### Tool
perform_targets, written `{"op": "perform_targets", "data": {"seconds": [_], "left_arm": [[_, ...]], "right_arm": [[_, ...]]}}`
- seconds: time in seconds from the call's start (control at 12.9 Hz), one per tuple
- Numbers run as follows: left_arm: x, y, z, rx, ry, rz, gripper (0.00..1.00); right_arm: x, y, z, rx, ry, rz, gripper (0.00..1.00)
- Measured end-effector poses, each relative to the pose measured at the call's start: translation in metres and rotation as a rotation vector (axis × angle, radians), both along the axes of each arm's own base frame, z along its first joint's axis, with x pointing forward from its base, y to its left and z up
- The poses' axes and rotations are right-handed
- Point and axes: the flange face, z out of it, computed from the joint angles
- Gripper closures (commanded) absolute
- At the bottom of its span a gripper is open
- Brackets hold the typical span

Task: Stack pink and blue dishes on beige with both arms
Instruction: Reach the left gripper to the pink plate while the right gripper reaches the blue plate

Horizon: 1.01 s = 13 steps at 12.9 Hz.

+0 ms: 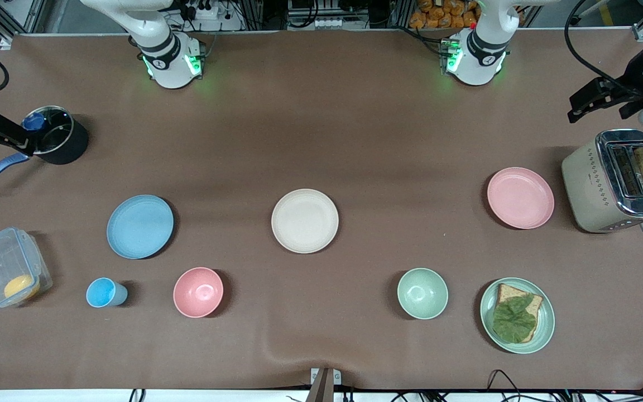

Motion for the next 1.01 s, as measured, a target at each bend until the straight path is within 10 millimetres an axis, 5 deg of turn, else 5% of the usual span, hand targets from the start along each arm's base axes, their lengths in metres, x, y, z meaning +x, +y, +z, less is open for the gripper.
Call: {"op": "perform_targets", "data": {"seconds": [0.23, 0.47, 0.78, 1.01], "left_arm": [[0.000, 0.001, 0.003, 0.015, -0.003, 0.001, 0.00], [0.017, 0.006, -0.031, 0.046, 0.066, 0.005, 0.00], [0.074, 0.029, -0.143, 0.043, 0.117, 0.040, 0.00], [0.078, 0.054, -0.240, 0.035, 0.063, 0.091, 0.00]], "right_arm": [[0.000, 0.000, 0.000, 0.000, 0.000, 0.000, 0.00], [0.000, 0.000, 0.000, 0.000, 0.000, 0.000, 0.00], [0.006, 0.002, -0.010, 0.002, 0.019, 0.006, 0.00], [0.032, 0.030, -0.057, 0.002, 0.081, 0.056, 0.00]]}}
